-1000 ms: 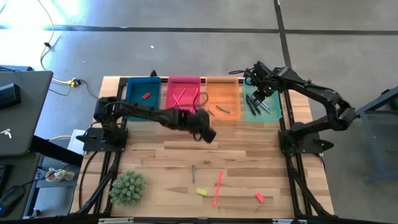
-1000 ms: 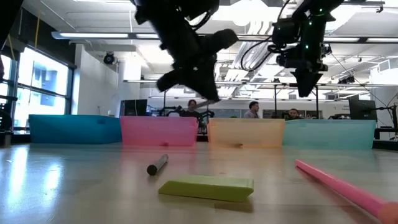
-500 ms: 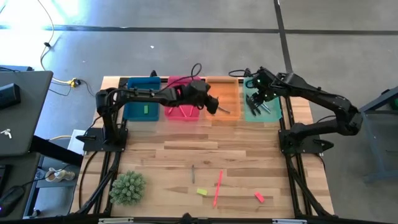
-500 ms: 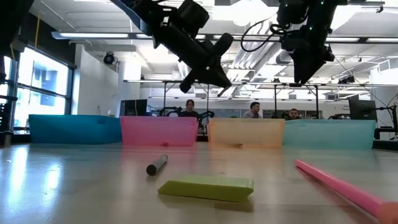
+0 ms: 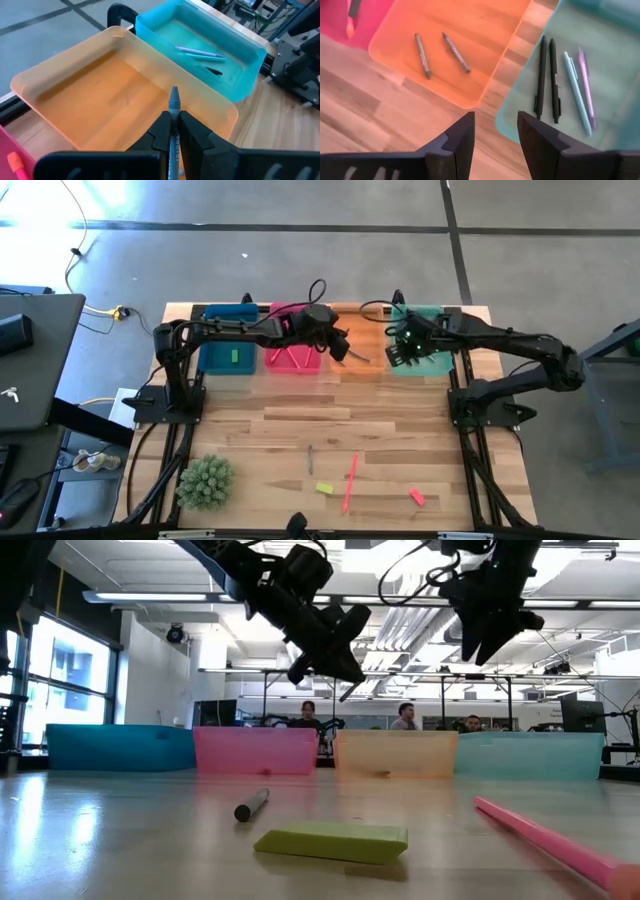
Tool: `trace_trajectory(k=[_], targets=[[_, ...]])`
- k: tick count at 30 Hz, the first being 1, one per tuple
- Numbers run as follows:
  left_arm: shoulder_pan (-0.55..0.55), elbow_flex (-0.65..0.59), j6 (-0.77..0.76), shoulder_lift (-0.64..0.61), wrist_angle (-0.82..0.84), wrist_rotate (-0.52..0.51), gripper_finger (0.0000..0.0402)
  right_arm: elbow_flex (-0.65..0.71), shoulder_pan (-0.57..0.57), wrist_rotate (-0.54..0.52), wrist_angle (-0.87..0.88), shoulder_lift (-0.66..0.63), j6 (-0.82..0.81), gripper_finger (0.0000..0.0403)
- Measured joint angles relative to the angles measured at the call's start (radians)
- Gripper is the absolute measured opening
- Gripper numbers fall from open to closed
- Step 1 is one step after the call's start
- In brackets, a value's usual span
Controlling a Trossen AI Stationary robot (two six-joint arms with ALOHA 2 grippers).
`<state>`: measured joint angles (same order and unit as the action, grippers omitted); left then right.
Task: Sort crayons/erasers/pens/pencils in bins
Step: Put the gray crayon into the orange bin
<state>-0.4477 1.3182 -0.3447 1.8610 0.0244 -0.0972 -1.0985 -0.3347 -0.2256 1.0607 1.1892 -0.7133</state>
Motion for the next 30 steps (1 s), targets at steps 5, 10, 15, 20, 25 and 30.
trace_trajectory(k=[5,10,15,20,25,30], targets=[[-0.006,0.0,0.0,0.0,-0.022,0.004,0.001,0.0,0.072,-0.064,0.0,0.0,-0.139,0.014],[-0.006,0.002,0.0,0.01,-0.039,0.005,0.001,0.0,0.122,-0.066,0.0,0.0,-0.219,0.014],[-0.001,0.002,-0.027,0.078,-0.079,0.026,0.001,0.0,0.158,-0.066,-0.004,0.0,-0.233,0.014],[0.011,0.001,-0.045,0.113,-0.088,0.026,0.001,0.0,0.179,-0.067,-0.004,0.0,-0.251,0.014],[0.011,0.001,-0.047,0.147,-0.072,0.017,0.001,0.0,0.196,-0.067,-0.003,0.0,-0.25,0.014],[0.008,0.001,-0.073,0.156,-0.04,0.004,0.0013,0.0,0.234,-0.059,0.003,0.001,-0.248,0.014]])
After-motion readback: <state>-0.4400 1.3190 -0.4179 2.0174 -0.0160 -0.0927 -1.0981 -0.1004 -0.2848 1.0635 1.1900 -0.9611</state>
